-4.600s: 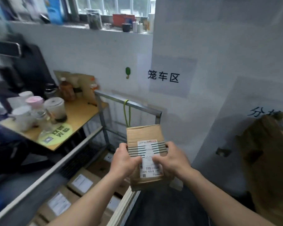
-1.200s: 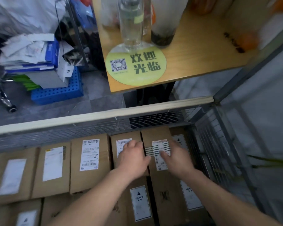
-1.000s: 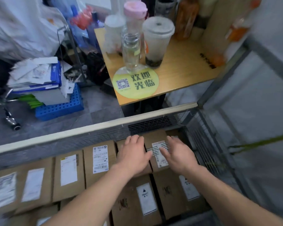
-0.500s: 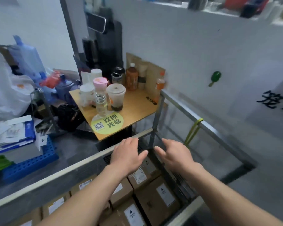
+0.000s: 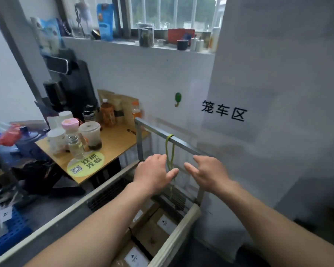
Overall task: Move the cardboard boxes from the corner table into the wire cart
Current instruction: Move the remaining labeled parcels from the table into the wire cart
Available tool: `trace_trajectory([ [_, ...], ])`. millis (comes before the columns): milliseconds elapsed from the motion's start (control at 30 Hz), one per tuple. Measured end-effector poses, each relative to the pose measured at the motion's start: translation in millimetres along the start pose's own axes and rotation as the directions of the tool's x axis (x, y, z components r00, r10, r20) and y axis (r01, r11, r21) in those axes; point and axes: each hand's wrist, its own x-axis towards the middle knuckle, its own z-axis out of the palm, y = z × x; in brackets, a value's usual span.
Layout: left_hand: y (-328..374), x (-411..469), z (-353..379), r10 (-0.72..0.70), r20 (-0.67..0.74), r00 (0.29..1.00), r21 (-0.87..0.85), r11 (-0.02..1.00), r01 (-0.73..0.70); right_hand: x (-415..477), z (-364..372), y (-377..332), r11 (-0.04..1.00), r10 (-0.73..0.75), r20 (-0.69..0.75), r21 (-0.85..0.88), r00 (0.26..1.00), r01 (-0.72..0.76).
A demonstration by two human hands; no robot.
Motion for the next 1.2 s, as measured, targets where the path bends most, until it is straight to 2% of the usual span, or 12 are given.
trace_trajectory([
  [133,53.5,-1.4,-0.6,0.076,-0.02,0.997,-0.014,0.997,-0.076,-35.3,-39.5,30.0,0.998,0.059,-0.052,0.003,0.997,-0.059],
  [367,137.5,-2.4,6.3,0.248,0.014,0.969,-0.048,0.968,-0.247,-92.1,-89.9,80.7,0.962,0.226,-0.112,-0.133,0.968,-0.24],
  [600,205.8,-1.8,20.5,0.452,0.077,0.888,-0.09,0.891,-0.446,-153.3,-123.2,115.6,0.872,0.446,-0.191,-0.127,0.874,-0.473],
  [767,256.8,-9.3,28.2,0.611,0.14,0.779,-0.154,0.791,-0.592,-203.7,-143.6,133.3,0.754,0.594,-0.262,-0.146,0.76,-0.64],
  [900,296.5,-25.6,34.9,0.735,0.143,0.663,-0.222,0.676,-0.702,-249.2,-155.3,140.3,0.639,0.698,-0.328,-0.114,0.636,-0.76],
  [1200,391.9,-91.2,56.2,0.907,0.136,0.398,-0.323,0.42,-0.848,-365.3,-174.7,159.7,0.424,0.804,-0.433,-0.064,0.408,-0.903],
])
